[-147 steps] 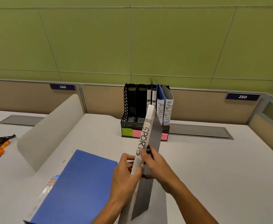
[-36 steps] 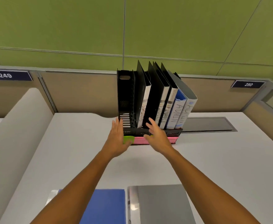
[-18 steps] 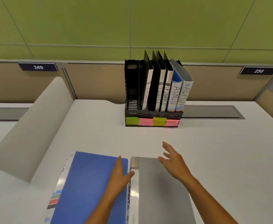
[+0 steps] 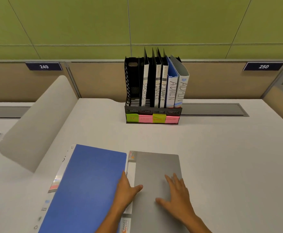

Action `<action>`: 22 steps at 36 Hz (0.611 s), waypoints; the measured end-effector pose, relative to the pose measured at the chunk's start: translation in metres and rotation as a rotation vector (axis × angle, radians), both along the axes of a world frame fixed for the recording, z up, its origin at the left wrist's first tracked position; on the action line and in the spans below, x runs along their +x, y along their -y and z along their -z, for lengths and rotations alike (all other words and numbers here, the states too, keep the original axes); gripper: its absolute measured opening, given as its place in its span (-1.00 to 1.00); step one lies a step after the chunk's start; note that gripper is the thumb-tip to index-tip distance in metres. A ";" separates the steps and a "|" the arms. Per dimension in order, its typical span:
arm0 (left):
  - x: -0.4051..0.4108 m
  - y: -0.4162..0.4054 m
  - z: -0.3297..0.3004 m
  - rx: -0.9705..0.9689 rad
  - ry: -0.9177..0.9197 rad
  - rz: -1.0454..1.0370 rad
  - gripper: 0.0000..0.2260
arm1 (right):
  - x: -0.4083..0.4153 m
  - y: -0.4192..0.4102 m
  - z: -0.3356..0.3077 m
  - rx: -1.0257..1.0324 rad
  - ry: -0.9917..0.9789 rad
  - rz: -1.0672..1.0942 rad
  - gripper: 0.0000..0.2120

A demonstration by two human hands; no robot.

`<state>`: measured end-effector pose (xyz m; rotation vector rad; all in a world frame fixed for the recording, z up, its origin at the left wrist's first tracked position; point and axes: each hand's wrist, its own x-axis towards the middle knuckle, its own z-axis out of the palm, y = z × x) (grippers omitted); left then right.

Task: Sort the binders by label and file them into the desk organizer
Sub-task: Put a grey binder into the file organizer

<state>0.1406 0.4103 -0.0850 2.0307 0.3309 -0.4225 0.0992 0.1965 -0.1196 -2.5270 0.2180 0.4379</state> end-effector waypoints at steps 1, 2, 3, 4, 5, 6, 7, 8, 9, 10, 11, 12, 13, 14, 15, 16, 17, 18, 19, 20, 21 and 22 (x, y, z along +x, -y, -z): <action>-0.002 0.003 0.000 0.016 -0.007 0.001 -0.30 | -0.002 0.000 0.004 0.007 -0.026 -0.001 -0.01; -0.004 0.007 0.001 0.034 -0.011 0.002 -0.32 | -0.004 0.000 0.007 0.019 -0.053 -0.005 0.01; -0.006 0.011 0.001 0.055 -0.017 0.005 -0.33 | -0.006 0.000 0.011 0.023 -0.076 -0.018 0.02; -0.008 0.014 0.002 0.076 -0.018 0.007 -0.31 | -0.007 0.001 0.014 0.014 -0.090 -0.040 0.03; -0.010 0.017 0.002 0.098 -0.024 0.007 -0.27 | -0.009 0.002 0.017 -0.004 -0.096 -0.065 0.04; -0.011 0.020 0.003 0.110 -0.028 -0.001 -0.23 | -0.011 0.002 0.020 -0.021 -0.096 -0.084 0.04; -0.013 0.022 0.003 0.113 -0.033 -0.015 -0.20 | -0.013 0.003 0.023 -0.032 -0.094 -0.095 0.03; -0.014 0.023 0.002 0.107 -0.028 -0.036 -0.18 | -0.014 0.004 0.025 -0.040 -0.091 -0.100 0.04; -0.014 0.025 0.001 0.103 -0.025 -0.056 -0.19 | -0.014 0.003 0.026 -0.047 -0.090 -0.101 0.04; -0.014 0.025 -0.001 0.097 -0.018 -0.076 -0.21 | -0.014 0.003 0.027 -0.052 -0.091 -0.099 0.05; -0.015 0.025 -0.003 0.093 -0.018 -0.095 -0.24 | -0.014 0.002 0.027 -0.054 -0.092 -0.096 0.05; -0.014 0.023 -0.004 0.083 -0.013 -0.114 -0.27 | -0.014 0.002 0.027 -0.055 -0.093 -0.093 0.06; -0.013 0.020 -0.004 0.069 -0.018 -0.133 -0.30 | -0.014 0.002 0.027 -0.054 -0.092 -0.092 0.07; -0.012 0.017 -0.005 0.044 -0.017 -0.150 -0.35 | -0.014 0.002 0.026 -0.050 -0.091 -0.090 0.07; -0.012 0.014 -0.006 0.001 -0.020 -0.175 -0.41 | -0.015 0.003 0.026 -0.039 -0.090 -0.088 0.08; -0.011 0.010 -0.006 -0.059 -0.016 -0.207 -0.51 | -0.015 0.004 0.026 -0.022 -0.089 -0.084 0.08; -0.012 0.007 -0.009 -0.123 -0.022 -0.236 -0.61 | -0.015 0.005 0.026 -0.004 -0.083 -0.081 0.09; -0.014 0.005 -0.010 -0.197 -0.031 -0.257 -0.68 | -0.016 0.006 0.025 0.010 -0.070 -0.080 0.10; -0.015 0.004 -0.012 -0.269 -0.050 -0.264 -0.69 | -0.016 0.007 0.024 0.019 -0.056 -0.076 0.11; -0.017 0.003 -0.012 -0.317 -0.063 -0.260 -0.65 | -0.017 0.007 0.022 0.027 -0.046 -0.068 0.12; -0.019 0.003 -0.013 -0.332 -0.059 -0.248 -0.59 | -0.016 0.007 0.020 0.038 -0.036 -0.057 0.12; -0.021 0.002 -0.014 -0.337 -0.040 -0.231 -0.54 | -0.016 0.006 0.017 0.051 -0.035 -0.047 0.12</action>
